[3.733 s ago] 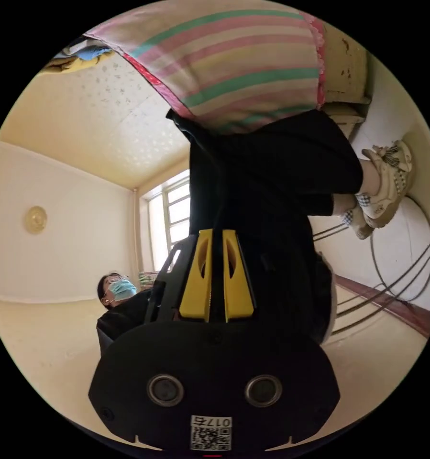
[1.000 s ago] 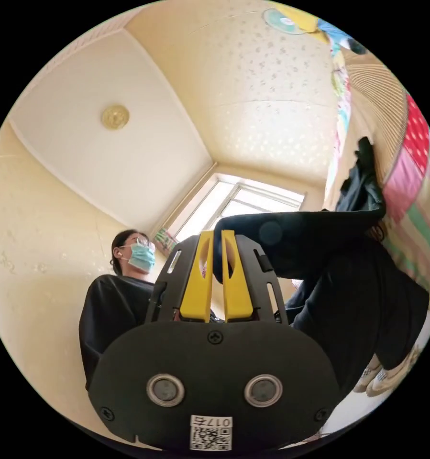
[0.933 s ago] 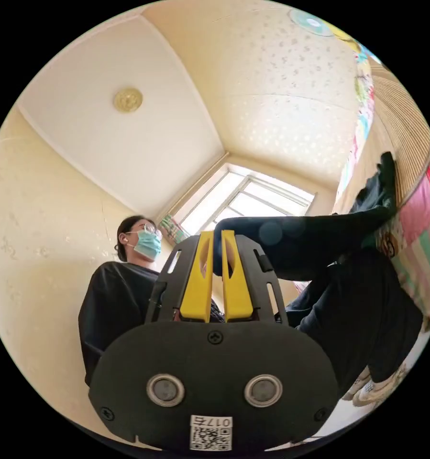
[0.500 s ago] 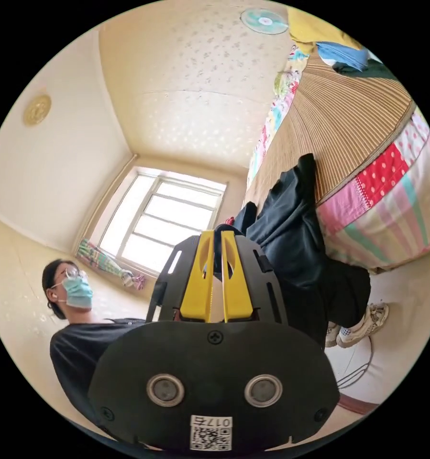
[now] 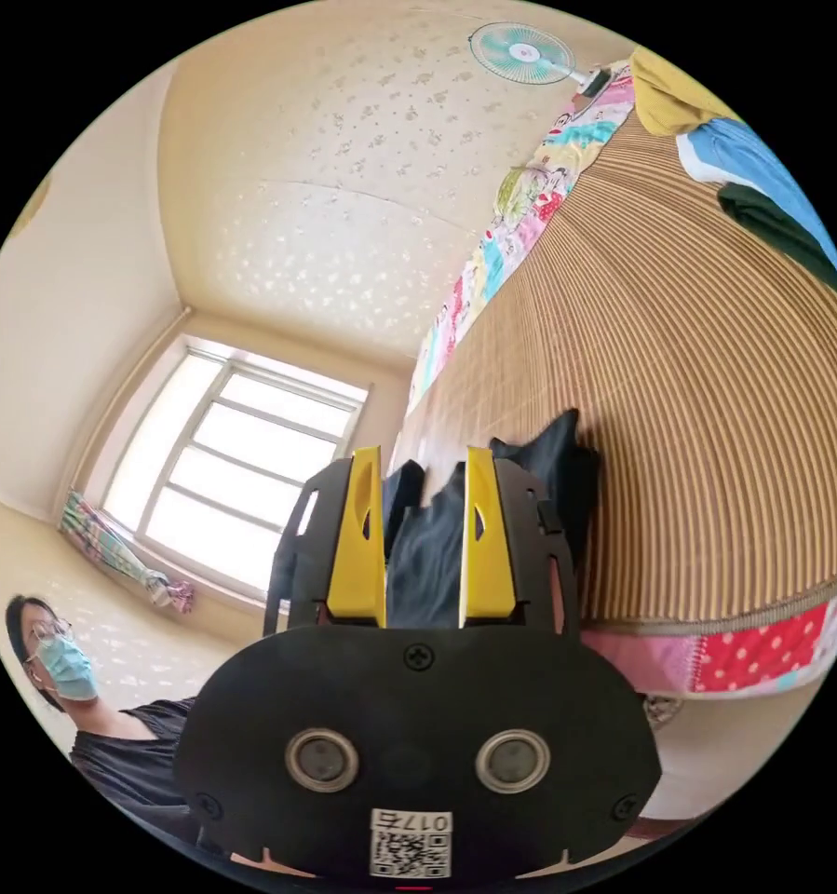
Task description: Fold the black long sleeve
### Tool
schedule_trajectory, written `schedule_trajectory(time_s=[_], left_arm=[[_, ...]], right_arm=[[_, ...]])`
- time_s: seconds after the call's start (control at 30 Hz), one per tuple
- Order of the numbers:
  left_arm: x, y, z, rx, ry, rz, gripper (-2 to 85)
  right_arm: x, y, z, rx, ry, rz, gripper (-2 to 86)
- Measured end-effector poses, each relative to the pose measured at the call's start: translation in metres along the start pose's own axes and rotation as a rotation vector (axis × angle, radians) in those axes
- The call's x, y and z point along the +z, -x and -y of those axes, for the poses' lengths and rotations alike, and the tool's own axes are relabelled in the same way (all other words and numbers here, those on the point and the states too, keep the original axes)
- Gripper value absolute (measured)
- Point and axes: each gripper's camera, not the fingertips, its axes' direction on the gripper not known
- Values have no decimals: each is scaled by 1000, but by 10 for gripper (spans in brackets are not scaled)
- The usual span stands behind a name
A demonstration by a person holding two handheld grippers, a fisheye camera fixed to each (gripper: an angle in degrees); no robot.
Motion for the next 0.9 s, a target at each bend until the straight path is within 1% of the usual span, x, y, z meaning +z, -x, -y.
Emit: schedule_trajectory(time_s=[0.03,0.07,0.1,0.17,0.23,0.27,0.3,0.33,0.37,0.4,0.47,0.5,0.53,0.57,0.6,0.63,0.7,0.77,0.8,0.83,0.87,0.9], left_arm=[[-1,7,-23,13,14,81,181],[-1,12,-36,10,22,118,185],[-1,24,-61,-2,38,171,194],[3,48,-98,-48,67,195,210],[12,87,-139,-145,100,118,228],[15,96,-148,-170,99,85,231],[21,117,-166,-235,85,6,236],[31,135,-180,-297,75,-81,239],[38,143,-185,-323,76,-117,240],[51,154,-194,-367,81,-162,234],[66,163,-204,-403,59,-209,183],[70,162,-208,-388,27,-254,135],[68,153,-211,-348,-27,-269,89],[65,147,-212,-331,-51,-258,82],[59,132,-213,-289,-88,-218,68],[54,112,-212,-226,-118,-174,67],[53,77,-204,-131,-112,-93,66],[58,36,-196,-17,-102,16,66],[65,10,-192,62,-91,94,66],[75,-13,-190,130,-85,167,66],[80,-23,-190,156,-82,198,66],[91,-37,-191,191,-78,237,65]], right_arm=[[4,-6,-19,-19,53,-90,149],[8,-16,-42,-22,103,-179,160],[9,-21,-53,-17,125,-216,166],[9,-49,-100,41,170,-312,184],[5,-71,-133,109,166,-294,188],[1,-81,-153,155,134,-251,181],[-2,-83,-163,171,104,-234,177],[-7,-81,-180,178,29,-226,152],[-8,-67,-190,139,-34,-252,131],[-5,-58,-192,111,-50,-271,123],[28,-10,-185,-28,-20,-319,110],[41,3,-181,-68,6,-320,110],[74,30,-173,-145,84,-323,109],[111,55,-166,-208,180,-328,116],[130,68,-163,-239,229,-327,119],[166,92,-160,-305,314,-312,133],[221,127,-154,-378,438,-282,157],[298,162,-139,-408,661,-229,194],[318,169,-136,-414,718,-226,203],[357,182,-131,-419,823,-254,220],[394,195,-131,-430,928,-295,233],[411,201,-132,-440,971,-329,240]])
